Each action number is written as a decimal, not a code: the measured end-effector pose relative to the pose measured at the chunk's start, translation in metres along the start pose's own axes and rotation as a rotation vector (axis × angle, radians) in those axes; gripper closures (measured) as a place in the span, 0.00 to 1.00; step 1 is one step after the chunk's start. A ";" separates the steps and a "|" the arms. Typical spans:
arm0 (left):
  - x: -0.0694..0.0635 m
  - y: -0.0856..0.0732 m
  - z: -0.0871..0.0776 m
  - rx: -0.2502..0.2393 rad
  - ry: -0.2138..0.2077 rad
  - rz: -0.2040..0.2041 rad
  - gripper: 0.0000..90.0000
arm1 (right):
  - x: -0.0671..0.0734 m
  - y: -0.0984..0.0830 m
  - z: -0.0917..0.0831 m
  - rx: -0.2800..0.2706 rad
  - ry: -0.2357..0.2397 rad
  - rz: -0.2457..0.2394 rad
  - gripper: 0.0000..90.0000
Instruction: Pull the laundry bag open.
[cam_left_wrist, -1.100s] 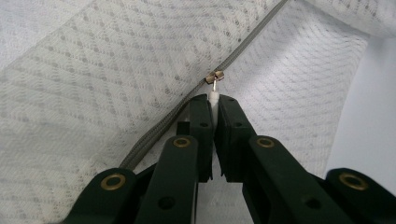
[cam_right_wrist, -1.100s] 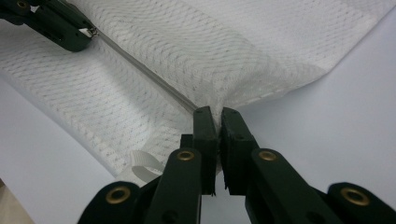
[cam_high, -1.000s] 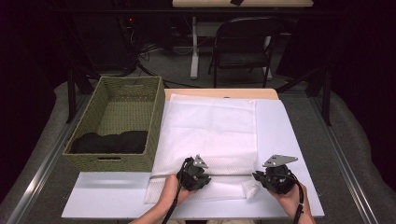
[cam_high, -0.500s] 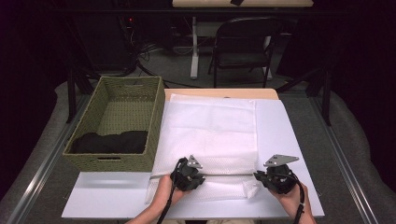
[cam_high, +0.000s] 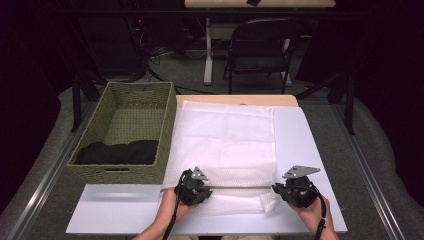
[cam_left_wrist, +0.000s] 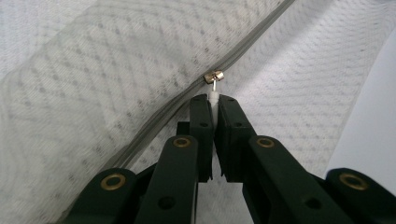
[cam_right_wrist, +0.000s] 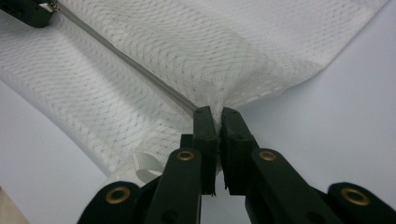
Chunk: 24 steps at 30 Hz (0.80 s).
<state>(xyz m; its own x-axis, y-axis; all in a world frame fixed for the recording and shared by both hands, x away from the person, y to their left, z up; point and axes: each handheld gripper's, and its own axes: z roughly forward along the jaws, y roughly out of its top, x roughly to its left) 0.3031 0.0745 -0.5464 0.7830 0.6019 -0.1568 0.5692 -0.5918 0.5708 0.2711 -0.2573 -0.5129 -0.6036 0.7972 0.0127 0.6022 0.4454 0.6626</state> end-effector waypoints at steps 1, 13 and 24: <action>0.000 0.000 -0.001 0.004 0.003 0.000 0.96 | 0.000 0.000 0.000 -0.001 0.000 -0.003 0.96; 0.008 -0.006 -0.007 0.011 0.000 -0.017 0.96 | 0.000 0.000 0.001 0.004 0.004 0.004 0.96; 0.012 -0.013 -0.013 0.017 0.031 -0.027 0.96 | -0.001 0.000 0.001 0.004 0.004 0.005 0.96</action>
<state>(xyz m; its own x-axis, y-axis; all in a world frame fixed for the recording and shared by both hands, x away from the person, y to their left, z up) 0.3017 0.0961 -0.5448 0.7595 0.6338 -0.1467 0.5943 -0.5843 0.5527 0.2717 -0.2575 -0.5138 -0.6029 0.7976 0.0193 0.6072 0.4430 0.6596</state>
